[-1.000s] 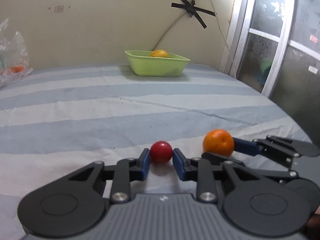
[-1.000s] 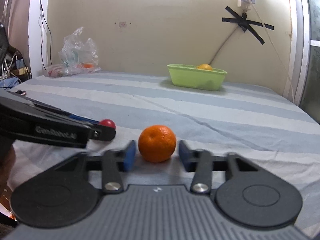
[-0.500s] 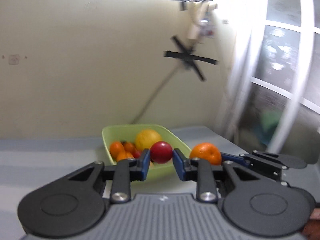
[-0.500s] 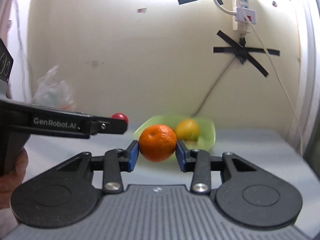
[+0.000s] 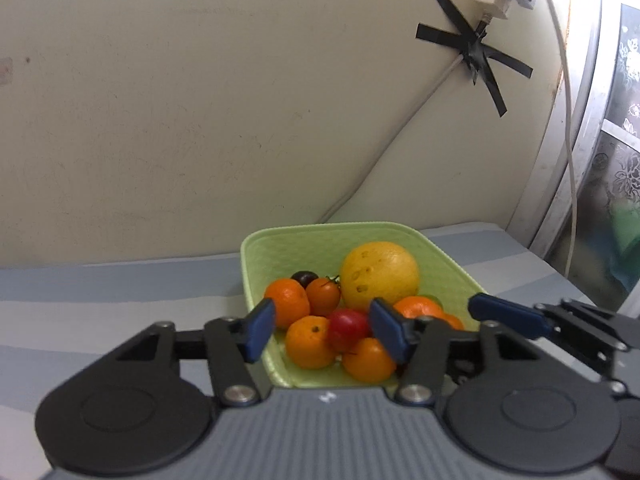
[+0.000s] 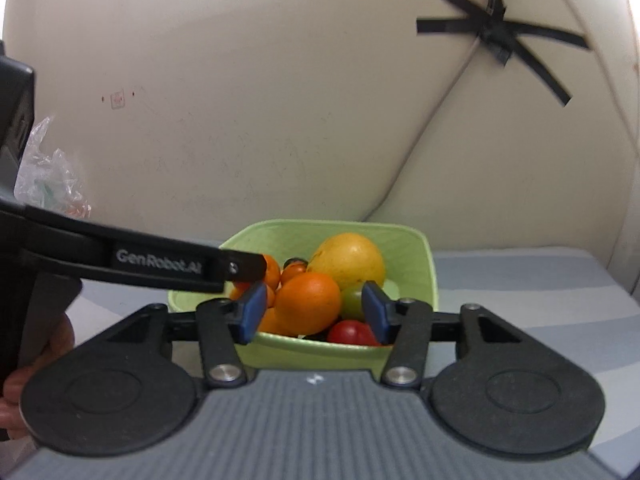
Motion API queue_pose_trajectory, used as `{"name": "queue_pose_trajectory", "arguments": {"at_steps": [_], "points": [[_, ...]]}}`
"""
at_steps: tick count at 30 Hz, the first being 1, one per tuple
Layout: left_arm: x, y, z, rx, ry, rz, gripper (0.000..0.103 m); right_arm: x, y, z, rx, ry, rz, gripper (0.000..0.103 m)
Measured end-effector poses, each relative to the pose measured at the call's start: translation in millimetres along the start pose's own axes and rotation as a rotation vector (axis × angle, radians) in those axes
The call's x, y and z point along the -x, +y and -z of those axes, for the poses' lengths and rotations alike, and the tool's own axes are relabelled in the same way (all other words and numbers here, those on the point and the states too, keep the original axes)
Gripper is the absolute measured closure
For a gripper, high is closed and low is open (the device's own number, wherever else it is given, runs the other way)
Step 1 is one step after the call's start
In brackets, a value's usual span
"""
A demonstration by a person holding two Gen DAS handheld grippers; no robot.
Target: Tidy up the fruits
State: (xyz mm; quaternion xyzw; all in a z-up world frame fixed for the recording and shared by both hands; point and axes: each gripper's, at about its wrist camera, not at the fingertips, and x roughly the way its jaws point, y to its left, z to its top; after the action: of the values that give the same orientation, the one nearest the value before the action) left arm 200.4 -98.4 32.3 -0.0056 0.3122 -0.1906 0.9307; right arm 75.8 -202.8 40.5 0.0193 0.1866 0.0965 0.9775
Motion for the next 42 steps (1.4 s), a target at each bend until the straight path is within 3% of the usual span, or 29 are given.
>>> {"name": "queue_pose_trajectory", "arguments": {"at_steps": [4,7,9,10,17,24,35,42], "points": [[28,-12,2,-0.029,-0.009,-0.068,0.045,33,8,4,-0.042,-0.036,0.037,0.048],[64,-24,13,-0.043,-0.037,-0.112,0.024,70,16,16,-0.119,-0.045,0.073,0.048],[90,-34,25,-0.058,-0.073,-0.148,0.003,89,22,25,-0.18,-0.041,0.075,0.047],[105,-38,32,-0.067,-0.092,-0.167,0.001,100,25,31,-0.208,-0.04,0.078,0.045],[175,-55,87,-0.066,-0.09,-0.204,0.0,163,55,76,-0.301,0.01,0.074,0.035],[207,-60,125,-0.049,-0.085,-0.287,0.0,191,78,95,-0.287,0.034,0.06,0.03],[227,-51,140,0.036,-0.071,-0.344,0.0,201,83,95,-0.319,0.035,0.035,0.027],[222,-51,144,0.029,-0.05,-0.394,0.0,197,77,100,-0.346,0.049,0.03,0.027]]}}
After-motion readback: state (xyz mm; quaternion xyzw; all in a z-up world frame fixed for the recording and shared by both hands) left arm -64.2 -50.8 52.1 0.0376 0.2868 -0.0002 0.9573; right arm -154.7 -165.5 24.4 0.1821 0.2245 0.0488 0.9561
